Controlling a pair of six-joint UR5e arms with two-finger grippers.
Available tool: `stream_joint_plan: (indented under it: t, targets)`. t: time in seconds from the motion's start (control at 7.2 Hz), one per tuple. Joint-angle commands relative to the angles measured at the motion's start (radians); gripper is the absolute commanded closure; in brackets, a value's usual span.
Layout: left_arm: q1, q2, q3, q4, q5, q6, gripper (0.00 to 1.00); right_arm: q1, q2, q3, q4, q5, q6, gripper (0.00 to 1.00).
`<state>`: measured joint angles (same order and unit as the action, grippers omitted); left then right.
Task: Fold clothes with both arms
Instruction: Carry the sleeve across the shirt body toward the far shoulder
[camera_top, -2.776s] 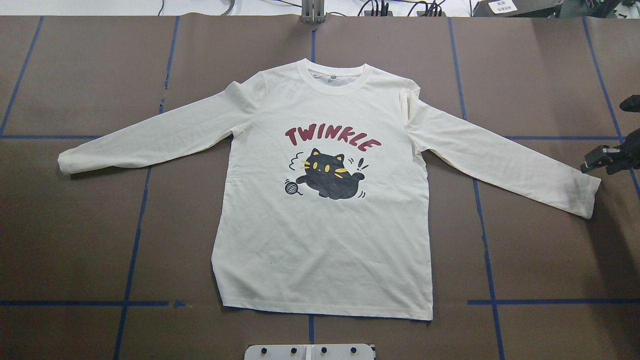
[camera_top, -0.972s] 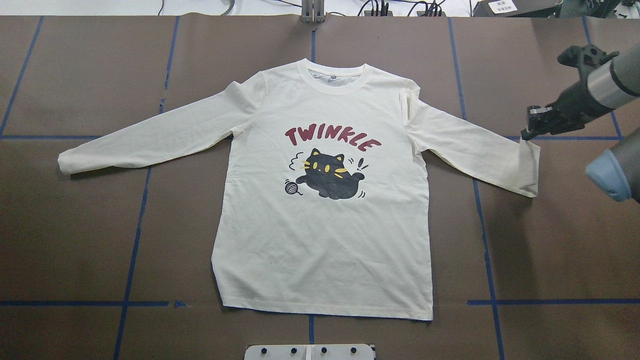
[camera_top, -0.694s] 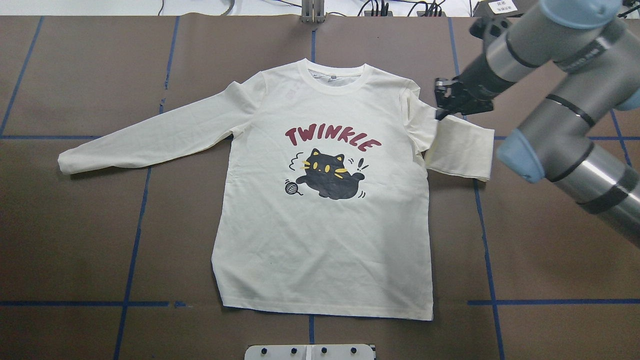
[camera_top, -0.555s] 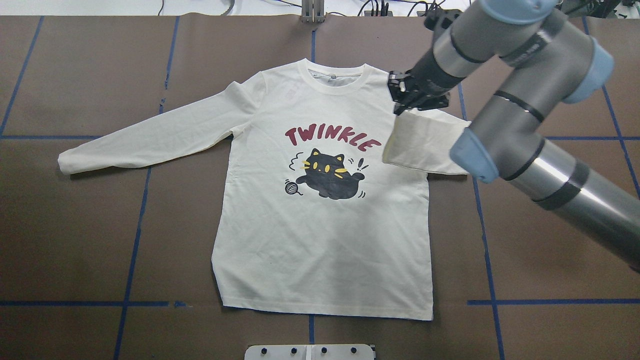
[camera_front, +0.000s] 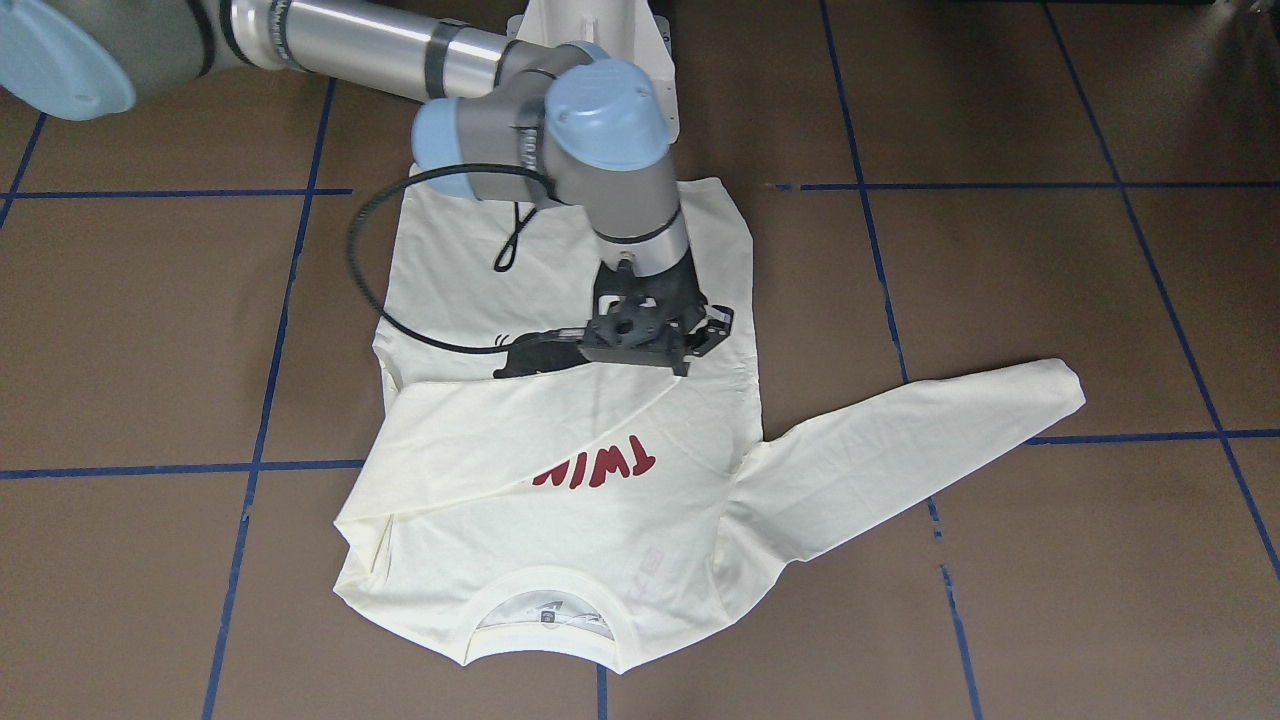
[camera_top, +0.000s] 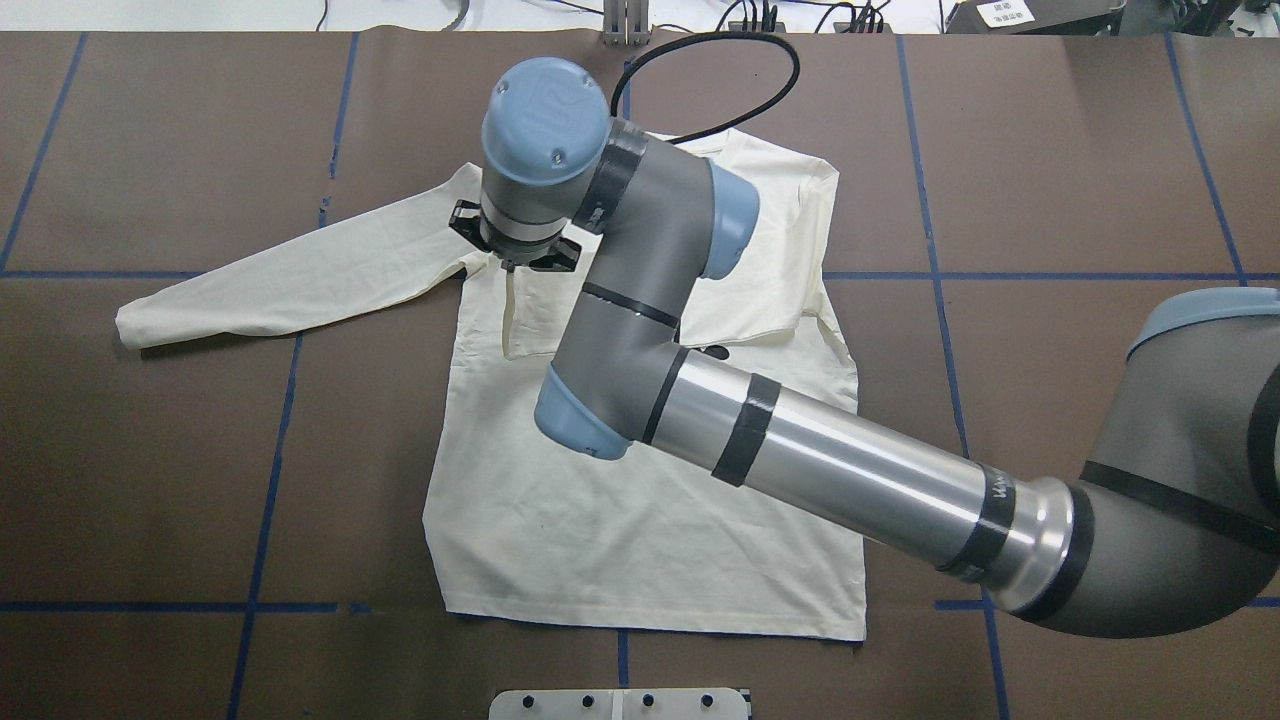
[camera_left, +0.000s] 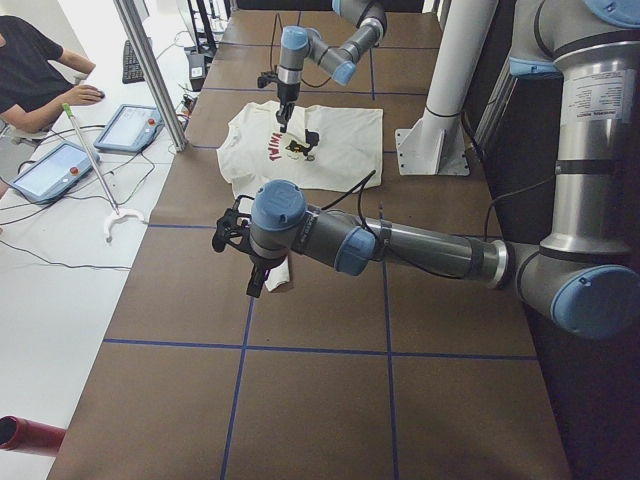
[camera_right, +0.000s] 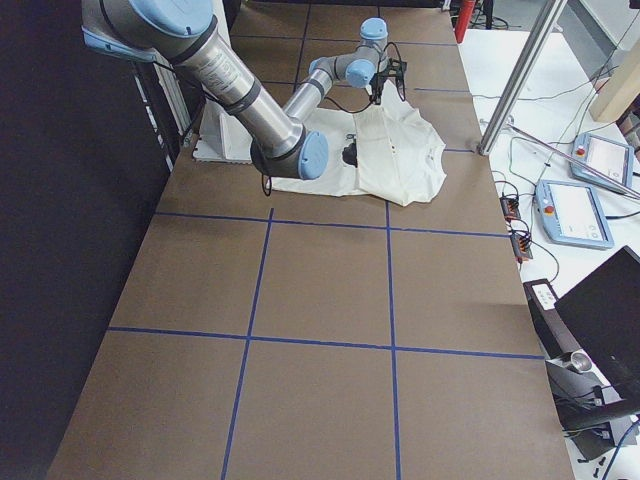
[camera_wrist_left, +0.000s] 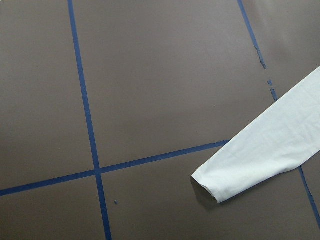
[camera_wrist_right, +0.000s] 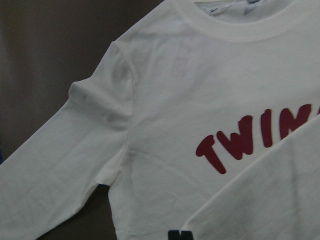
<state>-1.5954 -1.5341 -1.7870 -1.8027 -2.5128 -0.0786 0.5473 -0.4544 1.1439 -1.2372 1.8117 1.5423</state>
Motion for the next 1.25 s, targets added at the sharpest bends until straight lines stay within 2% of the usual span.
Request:
stream_joint_plan:
  t: [0.0,0.14,0.28,0.42,0.69,0.83,0.97,1.11]
  targets:
    - [0.0,0.002,-0.003,-0.001,0.0,-0.001,0.0,-0.052,0.115,-0.185,0.09,-0.097,0.022,1.0]
    - [0.002,0.002,-0.003,-0.001,0.0,0.0,0.0,-0.07,0.123,-0.197,0.106,-0.136,0.022,1.0]
    - [0.002,0.002,-0.003,-0.001,0.002,0.0,0.0,-0.07,0.126,-0.248,0.172,-0.153,0.024,1.0]
    - [0.018,0.0,-0.003,-0.016,0.002,0.0,0.0,-0.07,0.135,-0.282,0.209,-0.219,0.025,1.0]
    - [0.041,0.002,0.0,-0.02,0.002,0.0,0.0,-0.066,0.148,-0.294,0.209,-0.255,0.045,0.66]
    - [0.067,0.0,0.0,-0.023,0.003,0.0,0.0,-0.066,0.186,-0.318,0.209,-0.276,0.076,0.31]
    - [0.098,0.002,0.008,-0.047,0.008,-0.001,0.0,-0.064,0.21,-0.317,0.209,-0.278,0.138,0.03]
    - [0.157,-0.012,0.043,-0.099,0.009,-0.098,0.0,-0.047,0.197,-0.255,0.202,-0.261,0.154,0.01]
